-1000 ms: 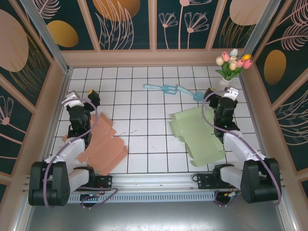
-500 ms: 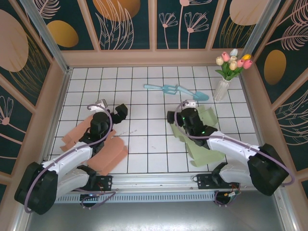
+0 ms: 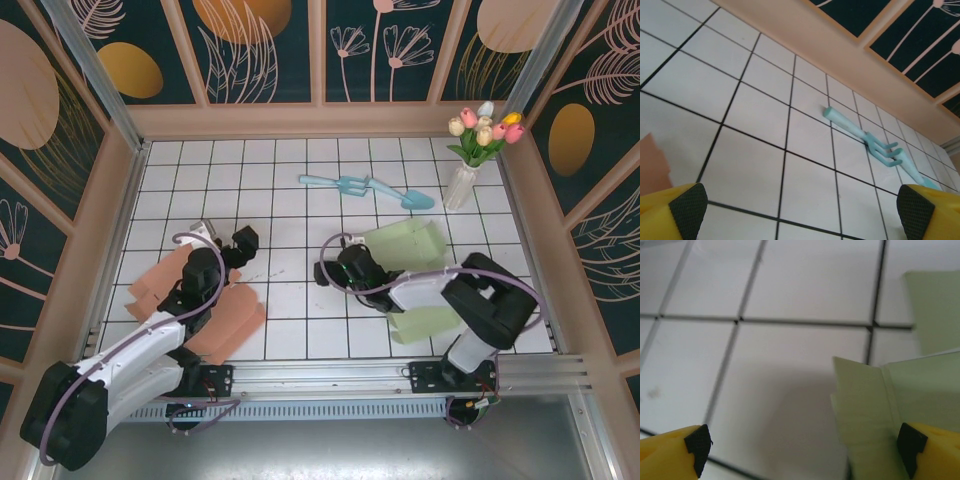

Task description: Fold the paper box

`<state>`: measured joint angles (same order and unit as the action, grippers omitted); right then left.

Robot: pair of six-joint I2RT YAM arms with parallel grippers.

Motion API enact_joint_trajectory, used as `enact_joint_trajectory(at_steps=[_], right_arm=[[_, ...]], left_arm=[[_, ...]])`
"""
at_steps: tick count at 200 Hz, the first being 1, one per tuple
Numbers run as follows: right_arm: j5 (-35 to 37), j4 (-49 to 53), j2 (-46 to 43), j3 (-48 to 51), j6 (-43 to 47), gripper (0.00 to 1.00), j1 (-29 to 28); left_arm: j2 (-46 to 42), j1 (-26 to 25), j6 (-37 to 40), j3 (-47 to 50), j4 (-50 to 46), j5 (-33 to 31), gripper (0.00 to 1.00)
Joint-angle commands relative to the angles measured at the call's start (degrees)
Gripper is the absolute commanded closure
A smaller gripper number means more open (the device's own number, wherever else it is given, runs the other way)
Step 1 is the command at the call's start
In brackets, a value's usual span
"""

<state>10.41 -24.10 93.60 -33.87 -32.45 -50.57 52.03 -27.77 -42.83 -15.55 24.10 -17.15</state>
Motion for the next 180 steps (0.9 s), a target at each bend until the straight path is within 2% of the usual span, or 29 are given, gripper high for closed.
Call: enact_joint_trajectory(at_steps=[1, 28, 60, 84, 133, 180], right_arm=[[-4.68, -6.3, 6.84, -6.08, -2.73, 0.01, -0.33], [-2.29, -8.13, 12.07, -12.65, -2.31, 0.01, 0.07], [3.82, -7.38, 8.09, -14.21, -0.91, 0.01, 0.2], [8.28, -3.3, 1.86, -12.65, 2.0, 0.01, 0.56], [14.4, 0.54, -14.16, -1.13, 2.94, 0.01, -0.33], [23.96, 13.56, -31.56, 6.24, 0.29, 0.02, -7.11]], left_arm=[[-1.03, -0.25, -1.33, 0.93, -1.42, -4.21, 0.01], [-1.66, -0.27, -1.83, 1.65, -2.55, -5.26, 0.01], [-1.87, -0.26, -2.0, 1.86, -3.26, -4.41, 0.01], [-1.11, -0.22, -2.22, 1.9, -2.24, -3.33, 0.01], [5.48, -0.74, -3.66, -0.44, 3.41, 1.39, 0.01], [17.41, -8.24, -5.25, -7.27, 6.12, 1.28, 0.01]])
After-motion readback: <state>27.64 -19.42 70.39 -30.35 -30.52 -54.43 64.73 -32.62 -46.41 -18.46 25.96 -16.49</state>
